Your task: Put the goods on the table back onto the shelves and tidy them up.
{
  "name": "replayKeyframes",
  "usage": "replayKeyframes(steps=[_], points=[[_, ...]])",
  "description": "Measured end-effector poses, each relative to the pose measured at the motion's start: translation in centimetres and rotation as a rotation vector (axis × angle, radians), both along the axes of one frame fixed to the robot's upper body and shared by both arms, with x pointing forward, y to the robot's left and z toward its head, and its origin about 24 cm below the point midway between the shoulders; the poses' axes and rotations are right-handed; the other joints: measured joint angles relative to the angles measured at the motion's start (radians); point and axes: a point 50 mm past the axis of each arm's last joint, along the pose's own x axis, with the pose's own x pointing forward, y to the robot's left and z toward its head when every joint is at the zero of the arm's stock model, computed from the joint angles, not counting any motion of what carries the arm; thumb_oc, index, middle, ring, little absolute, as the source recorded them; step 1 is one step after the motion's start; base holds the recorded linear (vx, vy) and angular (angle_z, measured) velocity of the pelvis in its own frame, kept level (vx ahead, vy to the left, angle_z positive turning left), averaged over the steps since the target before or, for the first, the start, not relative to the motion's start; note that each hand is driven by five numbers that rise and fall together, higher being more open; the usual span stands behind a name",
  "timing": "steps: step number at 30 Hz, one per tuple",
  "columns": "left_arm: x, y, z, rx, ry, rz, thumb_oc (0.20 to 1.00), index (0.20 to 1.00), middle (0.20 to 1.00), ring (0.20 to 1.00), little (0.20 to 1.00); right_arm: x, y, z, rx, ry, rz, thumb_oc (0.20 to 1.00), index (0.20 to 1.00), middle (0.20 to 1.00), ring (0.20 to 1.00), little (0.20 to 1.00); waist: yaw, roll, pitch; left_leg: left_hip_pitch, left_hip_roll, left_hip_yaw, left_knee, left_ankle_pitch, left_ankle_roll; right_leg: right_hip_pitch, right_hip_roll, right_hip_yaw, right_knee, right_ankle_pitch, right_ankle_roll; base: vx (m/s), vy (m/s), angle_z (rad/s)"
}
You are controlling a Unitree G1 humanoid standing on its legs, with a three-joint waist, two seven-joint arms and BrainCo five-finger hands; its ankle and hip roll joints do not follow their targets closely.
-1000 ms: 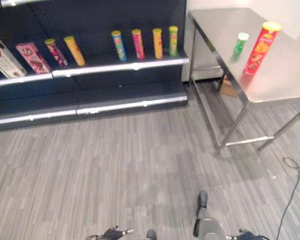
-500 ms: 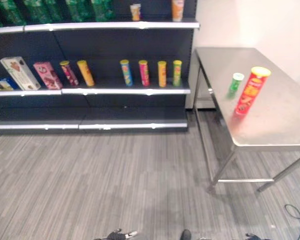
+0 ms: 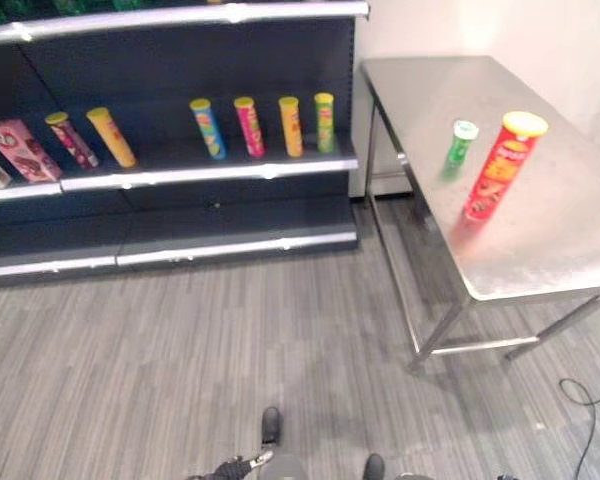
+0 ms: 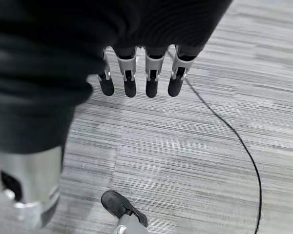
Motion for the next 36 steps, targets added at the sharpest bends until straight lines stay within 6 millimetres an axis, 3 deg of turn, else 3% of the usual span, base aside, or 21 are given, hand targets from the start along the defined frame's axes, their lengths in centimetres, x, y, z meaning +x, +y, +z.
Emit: replayKeyframes(steps=[2, 3, 5, 6, 7, 10, 12, 14, 17, 19, 22, 26, 27, 28, 29, 31, 32, 33, 34, 35, 36], points=[[-0.2, 0.0, 0.0, 0.0, 0.005, -0.001, 1.0, 1.0, 1.0, 1.0, 1.0, -0.7, -0.4, 0.0, -0.008, 0.017, -0.022, 1.0, 1.0, 1.0, 1.0, 1.0, 0.005, 0.01, -0.017, 0.029, -0.035, 0.033, -0.002, 0.018, 0.028, 0.006, -0.036, 0.012, 0.032, -0.034, 0.048, 0.13, 0.237, -0.28], [0.2, 1.1, 0.4, 0.03, -0.01, -0.001, 1.0, 1.0, 1.0, 1.0, 1.0, -0.5, 0.8, -0.3, 0.023, 0.017, 0.0, 1.0, 1.0, 1.0, 1.0, 1.0, 0.011, -0.037, -0.031, 0.046, -0.095, 0.077, 0.001, 0.035, 0.085, 0.0, -0.1, 0.039, 0.06, -0.046, 0.085, 0.22, 0.484, -0.36], [0.9, 2.5, 0.9, 0.063, -0.033, -0.001, 1.0, 1.0, 1.0, 1.0, 1.0, 0.2, 2.2, -0.6, 0.06, -0.006, 0.007, 1.0, 1.0, 1.0, 1.0, 1.0, 0.008, -0.071, -0.034, 0.054, -0.143, 0.101, 0.001, 0.018, 0.121, -0.02, -0.155, 0.038, 0.104, -0.037, 0.103, 0.23, 0.555, -0.28], [2.5, 2.9, 1.5, 0.077, -0.076, -0.012, 1.0, 1.0, 1.0, 1.0, 1.0, 2.4, 3.0, -0.5, 0.077, -0.06, 0.032, 1.0, 1.0, 1.0, 1.0, 1.0, 0.011, -0.047, -0.019, 0.084, -0.161, 0.136, -0.003, -0.013, 0.167, -0.124, -0.195, 0.028, 0.333, -0.028, 0.108, 0.24, 0.502, -0.27], [2.8, 3.0, 1.6, 0.081, -0.084, -0.017, 1.0, 1.0, 1.0, 1.0, 1.0, 3.3, 3.1, -0.3, 0.082, -0.088, 0.042, 1.0, 1.0, 1.0, 1.0, 1.0, 0.006, -0.035, -0.017, 0.099, -0.176, 0.14, -0.004, -0.031, 0.184, -0.175, -0.226, 0.024, 0.451, -0.019, 0.109, 0.27, 0.501, -0.3], [2.8, 3.1, 1.6, 0.089, -0.082, -0.029, 1.0, 1.0, 1.0, 1.0, 1.0, 4.0, 3.4, -0.1, 0.089, -0.116, 0.053, 1.0, 1.0, 1.0, 1.0, 1.0, 0.003, -0.03, -0.02, 0.172, -0.252, 0.17, -0.005, -0.09, 0.24, -0.241, -0.352, -0.037, 0.671, 0.048, 0.118, 0.23, 0.278, -0.14], [2.3, 3.1, 1.5, 0.094, -0.065, -0.038, 1.0, 1.0, 1.0, 1.0, 1.0, 4.0, 3.4, -0.1, 0.091, -0.12, 0.065, 1.0, 1.0, 1.0, 1.0, 1.0, -0.004, -0.024, -0.043, 0.177, -0.271, 0.162, -0.005, -0.111, 0.266, -0.282, -0.344, -0.007, 0.673, -0.028, 0.16, 0.2, 0.151, 0.0], [2.2, 3.4, 1.6, 0.104, -0.058, -0.047, 1.0, 1.0, 1.0, 1.0, 1.0, 4.1, 3.6, -0.1, 0.095, -0.125, 0.069, 1.0, 1.0, 1.0, 1.0, 1.0, -0.006, -0.017, -0.037, 0.18, -0.274, 0.162, -0.005, -0.123, 0.278, -0.297, -0.302, -0.001, 0.544, -0.057, 0.173, 0.14, 0.051, 0.03], [1.7, 3.1, 1.3, 0.098, -0.039, -0.051, 1.0, 1.0, 1.0, 1.0, 1.0, 4.3, 4.1, -0.1, 0.107, -0.133, 0.077, 1.0, 1.0, 1.0, 1.0, 1.0, -0.023, -0.053, -0.034, 0.203, -0.306, 0.175, -0.005, -0.146, 0.269, -0.33, -0.259, -0.063, 0.263, -0.017, 0.176, 0.28, 0.058, 0.01], [1.8, 2.6, 1.2, 0.086, -0.033, -0.054, 1.0, 1.0, 1.0, 1.0, 1.0, 4.1, 4.1, -0.2, 0.108, -0.125, 0.075, 1.0, 1.0, 1.0, 1.0, 1.0, -0.04, -0.065, -0.031, 0.214, -0.317, 0.164, -0.005, -0.171, 0.277, -0.335, -0.218, -0.06, 0.071, 0.033, 0.209, 0.22, 0.026, 0.12], [1.5, 1.7, 0.8, 0.053, -0.033, -0.059, 1.0, 1.0, 1.0, 1.0, 1.0, 2.1, 3.9, -0.6, 0.103, -0.065, 0.054, 1.0, 1.0, 1.0, 1.0, 1.0, -0.07, -0.086, -0.025, 0.271, -0.342, 0.153, -0.006, -0.214, 0.279, -0.35, -0.203, -0.161, 0.029, 0.106, 0.183, 0.32, 0.006, 0.19], [1.0, 0.9, 0.6, 0.031, -0.028, -0.087, 1.0, 1.0, 1.0, 1.0, 1.0, -0.5, 3.2, -0.9, 0.093, -0.006, 0.008, 1.0, 1.0, 1.0, 1.0, 1.0, -0.076, -0.079, -0.038, 0.323, -0.342, 0.129, 0.002, -0.246, 0.255, -0.299, -0.189, -0.194, 0.07, 0.144, 0.142, 0.17, -0.03, 0.12], [1.0, 0.9, 0.6, 0.033, -0.026, -0.095, 1.0, 1.0, 1.0, 1.0, 1.0, -0.7, 3.1, -1.0, 0.089, 0.003, 0.003, 1.0, 1.0, 1.0, 1.0, 1.0, -0.075, -0.073, -0.037, 0.332, -0.336, 0.128, 0.002, -0.25, 0.247, -0.287, -0.18, -0.197, 0.056, 0.179, 0.124, 0.16, -0.084, 0.3], [0.9, 1.0, 0.5, 0.036, -0.016, -0.098, 1.0, 1.0, 1.0, 1.0, 1.0, -0.9, 3.0, -1.0, 0.087, 0.011, -0.002, 1.0, 1.0, 1.0, 1.0, 1.0, -0.078, -0.062, -0.041, 0.337, -0.32, 0.126, 0.024, -0.266, 0.208, -0.257, -0.167, -0.21, 0.034, 0.224, 0.071, 0.12, -0.097, 0.28], [0.8, 0.9, 0.5, 0.035, -0.014, -0.097, 1.0, 1.0, 1.0, 1.0, 1.0, -1.2, 2.9, -1.0, 0.086, 0.018, -0.005, 1.0, 1.0, 1.0, 1.0, 1.0, -0.078, -0.064, -0.04, 0.305, -0.311, 0.132, 0.126, -0.288, 0.173, -0.227, -0.163, -0.217, 0.013, 0.23, 0.015, 0.17, -0.107, 0.25], [0.7, 0.7, 0.4, 0.026, -0.011, -0.093, 1.0, 1.0, 1.0, 1.0, 1.0, -0.8, 2.5, -0.8, 0.076, 0.007, -0.001, 1.0, 1.0, 1.0, 1.0, 1.0, -0.071, -0.063, -0.041, 0.236, -0.29, 0.134, 0.352, -0.322, 0.119, -0.178, -0.151, -0.209, 0.0, 0.191, 0.01, 0.15, -0.081, -0.11], [0.3, 0.5, 0.3, 0.015, -0.004, -0.084, 1.0, 1.0, 1.0, 1.0, 1.0, -0.2, 2.2, -0.7, 0.068, -0.008, 0.01, 1.0, 1.0, 1.0, 1.0, 1.0, -0.059, -0.064, -0.037, 0.104, -0.238, 0.125, 0.69, -0.322, 0.077, -0.141, -0.135, -0.189, -0.001, 0.162, -0.006, 0.16, -0.014, -0.52], [-0.2, 0.3, 0.1, 0.008, 0.007, -0.082, 1.0, 1.0, 1.0, 1.0, 1.0, 0.1, 2.0, -0.5, 0.061, -0.016, 0.015, 1.0, 1.0, 1.0, 1.0, 1.0, -0.044, -0.05, -0.043, 0.054, -0.221, 0.111, 0.787, -0.314, 0.046, -0.127, -0.116, -0.164, 0.005, 0.132, -0.022, 0.12, 0.005, -0.61], [-0.5, -0.1, 0.0, -0.004, 0.012, -0.081, 1.0, 1.0, 1.0, 1.0, 1.0, 0.6, 1.5, -0.3, 0.049, -0.03, 0.011, 1.0, 1.0, 1.0, 1.0, 1.0, -0.043, -0.034, -0.046, -0.019, -0.21, 0.064, 0.897, -0.274, -0.015, -0.128, -0.098, -0.152, 0.008, 0.118, -0.031, 0.1, 0.066, -0.67], [0.1, -0.4, 0.0, -0.012, 0.002, -0.084, 1.0, 1.0, 1.0, 1.0, 1.0, 1.5, 1.4, -0.2, 0.039, -0.039, 0.022, 1.0, 1.0, 1.0, 1.0, 1.0, -0.041, -0.036, -0.037, -0.105, -0.188, 0.034, 0.961, -0.262, -0.003, -0.117, -0.087, -0.14, -0.001, 0.119, -0.045, 0.12, 0.097, -0.55], [0.1, -0.2, 0.1, -0.008, -0.002, -0.079, 1.0, 1.0, 1.0, 1.0, 1.0, 1.8, 1.5, -0.1, 0.042, -0.048, 0.026, 1.0, 1.0, 1.0, 1.0, 1.0, -0.047, -0.047, -0.032, -0.116, -0.174, 0.044, 0.9, -0.261, 0.001, -0.108, -0.088, -0.128, 0.0, 0.113, -0.047, 0.2, 0.165, -0.58]])
